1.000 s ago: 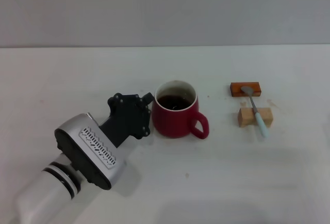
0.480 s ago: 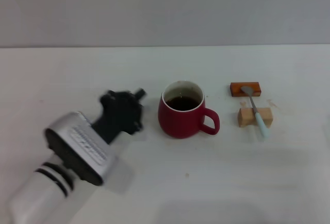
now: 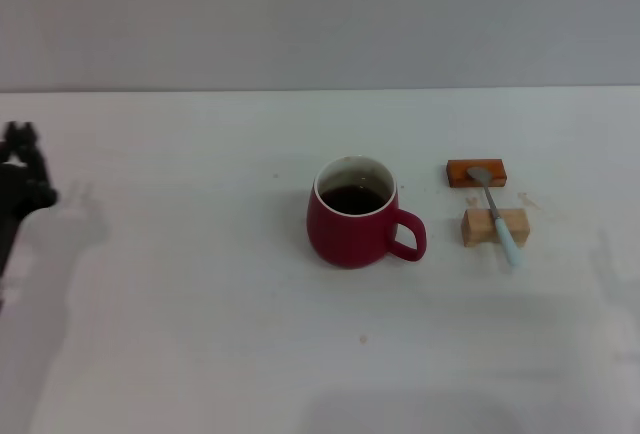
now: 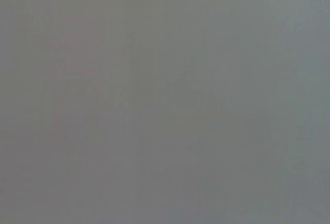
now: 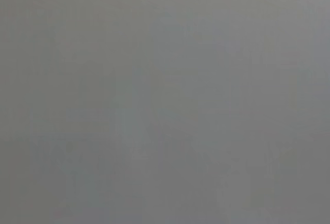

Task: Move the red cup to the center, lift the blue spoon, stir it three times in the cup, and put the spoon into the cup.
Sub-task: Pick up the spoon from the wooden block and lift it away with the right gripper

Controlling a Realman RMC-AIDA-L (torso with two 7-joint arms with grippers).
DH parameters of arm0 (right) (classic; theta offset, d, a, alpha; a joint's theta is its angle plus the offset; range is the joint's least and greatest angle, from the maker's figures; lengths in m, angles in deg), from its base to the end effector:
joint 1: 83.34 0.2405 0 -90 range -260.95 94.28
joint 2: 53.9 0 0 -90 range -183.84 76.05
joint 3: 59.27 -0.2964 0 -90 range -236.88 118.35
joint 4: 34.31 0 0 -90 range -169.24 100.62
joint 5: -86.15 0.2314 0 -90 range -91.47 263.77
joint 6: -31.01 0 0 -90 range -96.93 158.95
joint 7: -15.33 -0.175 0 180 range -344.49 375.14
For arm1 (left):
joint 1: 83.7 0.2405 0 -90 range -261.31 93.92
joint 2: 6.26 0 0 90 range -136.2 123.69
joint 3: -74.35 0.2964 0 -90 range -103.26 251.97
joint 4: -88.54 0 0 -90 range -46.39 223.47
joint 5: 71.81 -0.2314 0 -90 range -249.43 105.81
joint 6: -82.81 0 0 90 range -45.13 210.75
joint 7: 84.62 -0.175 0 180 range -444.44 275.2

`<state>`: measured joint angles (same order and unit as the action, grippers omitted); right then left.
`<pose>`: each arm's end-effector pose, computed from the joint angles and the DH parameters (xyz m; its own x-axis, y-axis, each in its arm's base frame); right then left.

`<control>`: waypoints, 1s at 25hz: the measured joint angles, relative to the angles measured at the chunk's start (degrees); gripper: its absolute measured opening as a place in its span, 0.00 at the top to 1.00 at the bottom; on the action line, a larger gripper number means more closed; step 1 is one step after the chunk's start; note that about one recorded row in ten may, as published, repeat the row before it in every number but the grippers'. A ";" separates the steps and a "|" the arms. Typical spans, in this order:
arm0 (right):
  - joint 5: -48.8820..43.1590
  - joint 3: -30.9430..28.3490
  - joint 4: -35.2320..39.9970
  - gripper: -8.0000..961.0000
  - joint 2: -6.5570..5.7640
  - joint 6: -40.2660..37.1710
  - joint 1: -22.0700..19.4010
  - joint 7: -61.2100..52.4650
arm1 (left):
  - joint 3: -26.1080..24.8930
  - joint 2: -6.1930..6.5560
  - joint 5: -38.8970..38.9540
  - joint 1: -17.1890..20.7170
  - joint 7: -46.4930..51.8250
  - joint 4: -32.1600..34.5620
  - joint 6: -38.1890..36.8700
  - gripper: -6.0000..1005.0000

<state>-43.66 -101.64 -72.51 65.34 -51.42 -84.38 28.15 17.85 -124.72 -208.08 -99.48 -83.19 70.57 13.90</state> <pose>0.3335 0.2573 -0.0478 0.6747 0.2889 -0.6792 -0.7122 0.0136 -0.7018 -0.3856 0.3497 -0.0326 0.7247 -0.1011 0.6816 0.6821 -0.0348 -0.7304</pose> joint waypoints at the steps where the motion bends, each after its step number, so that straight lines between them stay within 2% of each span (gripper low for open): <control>1: 0.00 0.00 0.00 0.17 0.00 0.00 0.00 0.00 | -1.23 -0.03 -0.03 0.19 1.33 0.52 0.09 0.99; 4: 0.02 2.29 0.76 0.17 0.05 0.59 0.61 0.00 | -2.53 -0.07 -0.04 0.97 2.24 1.93 0.11 0.98; 6: 0.11 4.38 1.96 0.17 0.12 0.96 1.50 0.00 | -2.62 -0.11 -0.01 1.34 2.06 2.27 -0.02 0.79; 13: 8.25 12.47 6.41 0.17 0.14 6.14 6.40 -3.33 | -2.72 -0.13 0.00 1.51 1.54 2.54 0.20 0.60; 15: 9.63 14.35 8.84 0.17 0.18 7.06 8.00 -6.84 | -2.73 -0.14 0.01 1.36 1.54 2.81 0.26 0.50; 18: 10.15 15.28 10.62 0.17 0.24 9.02 9.42 -10.28 | -2.68 -0.18 0.02 1.21 1.54 3.05 0.29 0.36; 25: 10.34 15.89 11.13 0.17 0.24 13.26 10.38 -10.93 | -2.44 -0.20 0.05 1.19 1.54 3.11 0.33 0.21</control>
<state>-33.32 -85.76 -61.39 65.58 -38.17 -74.01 17.22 15.41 -124.91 -208.03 -98.29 -81.65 73.68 14.23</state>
